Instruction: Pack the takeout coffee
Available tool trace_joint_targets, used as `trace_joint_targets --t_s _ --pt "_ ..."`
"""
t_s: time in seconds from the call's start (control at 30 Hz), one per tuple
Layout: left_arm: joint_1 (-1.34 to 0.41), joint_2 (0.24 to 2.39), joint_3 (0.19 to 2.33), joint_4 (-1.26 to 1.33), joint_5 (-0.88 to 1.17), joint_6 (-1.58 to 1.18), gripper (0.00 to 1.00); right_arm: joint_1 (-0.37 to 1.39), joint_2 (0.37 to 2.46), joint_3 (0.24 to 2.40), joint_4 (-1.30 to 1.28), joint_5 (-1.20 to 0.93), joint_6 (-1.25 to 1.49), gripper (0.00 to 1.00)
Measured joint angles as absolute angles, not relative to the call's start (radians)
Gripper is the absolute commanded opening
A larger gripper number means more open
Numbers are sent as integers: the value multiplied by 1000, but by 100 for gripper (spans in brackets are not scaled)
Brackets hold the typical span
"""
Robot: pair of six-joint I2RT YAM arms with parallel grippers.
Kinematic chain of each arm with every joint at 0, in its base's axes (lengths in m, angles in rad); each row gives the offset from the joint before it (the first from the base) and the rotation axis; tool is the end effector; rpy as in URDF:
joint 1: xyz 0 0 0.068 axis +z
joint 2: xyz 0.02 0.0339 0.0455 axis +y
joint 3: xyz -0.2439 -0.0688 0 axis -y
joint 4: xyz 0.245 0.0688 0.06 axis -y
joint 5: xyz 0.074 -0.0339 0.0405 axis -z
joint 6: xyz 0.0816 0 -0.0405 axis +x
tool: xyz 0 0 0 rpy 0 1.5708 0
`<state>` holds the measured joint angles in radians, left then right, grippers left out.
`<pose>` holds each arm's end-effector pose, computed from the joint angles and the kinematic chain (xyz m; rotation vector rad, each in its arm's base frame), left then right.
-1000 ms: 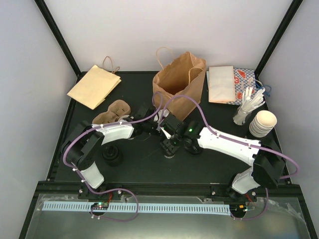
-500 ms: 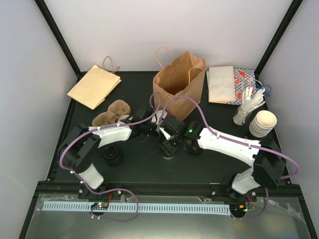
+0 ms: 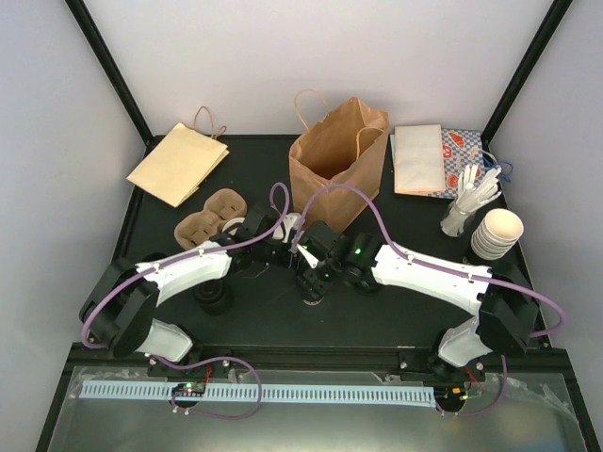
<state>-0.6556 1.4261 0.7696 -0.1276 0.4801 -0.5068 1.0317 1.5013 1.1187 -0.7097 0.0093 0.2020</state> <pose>0.2300 -0.2244 0.1495 0.4427 2.4946 -1.0899 0.1672 0.2780 0.1829 -1.0942 2.4921 0.3737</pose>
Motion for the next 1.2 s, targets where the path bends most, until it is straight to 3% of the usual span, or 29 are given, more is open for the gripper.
trace_joint_targets --t_s 0.27,0.43,0.87,1.13,1.2 --pt "-652 1421 768 -143 491 -480 73 1032 1502 1117 -708 9 195 65" --pt "-638 1366 730 -147 500 -479 65 1034 1502 1117 -704 10 181 65" --pt "-585 1307 646 -170 712 -432 62 1032 1506 1121 -702 14 188 65" --pt "-577 1353 660 -161 762 -425 60 1032 1505 1127 -717 16 186 75" --pt "-577 1355 664 -164 763 -421 60 1032 1504 1132 -726 23 191 82"
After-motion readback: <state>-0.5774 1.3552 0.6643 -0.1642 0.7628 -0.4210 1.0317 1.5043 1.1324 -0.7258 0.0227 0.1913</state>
